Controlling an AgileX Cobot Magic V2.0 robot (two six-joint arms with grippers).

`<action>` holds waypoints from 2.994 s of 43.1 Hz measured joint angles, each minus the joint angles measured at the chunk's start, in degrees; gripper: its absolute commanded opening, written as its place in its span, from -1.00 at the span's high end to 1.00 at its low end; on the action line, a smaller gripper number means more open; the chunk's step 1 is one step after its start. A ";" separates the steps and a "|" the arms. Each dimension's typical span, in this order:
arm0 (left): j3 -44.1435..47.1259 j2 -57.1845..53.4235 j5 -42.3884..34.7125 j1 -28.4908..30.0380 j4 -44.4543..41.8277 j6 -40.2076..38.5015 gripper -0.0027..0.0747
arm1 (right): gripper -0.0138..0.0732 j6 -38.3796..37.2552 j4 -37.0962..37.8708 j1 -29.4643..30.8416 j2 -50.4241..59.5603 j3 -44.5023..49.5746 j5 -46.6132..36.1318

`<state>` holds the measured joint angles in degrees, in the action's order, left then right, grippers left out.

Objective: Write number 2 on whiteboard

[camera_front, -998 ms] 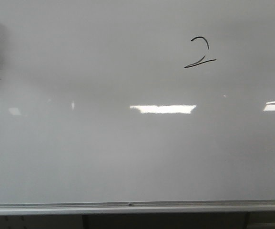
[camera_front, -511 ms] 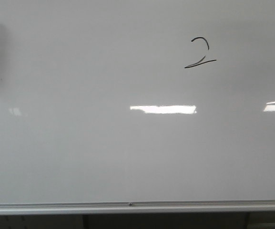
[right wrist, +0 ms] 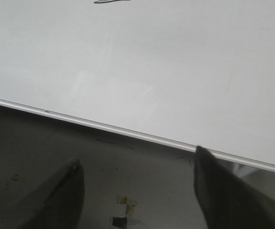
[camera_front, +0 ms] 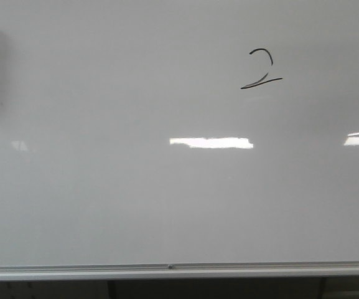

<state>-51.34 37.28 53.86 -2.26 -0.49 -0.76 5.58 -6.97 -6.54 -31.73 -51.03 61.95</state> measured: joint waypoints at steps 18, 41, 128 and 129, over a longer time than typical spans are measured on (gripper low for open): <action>0.00 0.00 0.00 0.00 0.00 0.28 0.97 | 0.77 0.12 0.24 0.00 0.00 0.00 -0.09; 0.00 0.00 0.00 0.00 0.49 0.38 0.98 | 0.84 0.12 0.24 0.00 0.00 0.37 0.48; 51.63 -37.50 -49.77 5.94 0.49 0.38 0.98 | 0.84 0.26 0.24 0.00 0.08 0.37 0.48; 51.63 -37.50 -49.77 5.94 0.49 0.38 0.98 | 0.84 0.26 0.24 0.00 0.08 0.37 0.48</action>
<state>0.29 -0.22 4.09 3.69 0.00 -0.38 5.83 -6.72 -6.54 -31.65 -50.66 62.43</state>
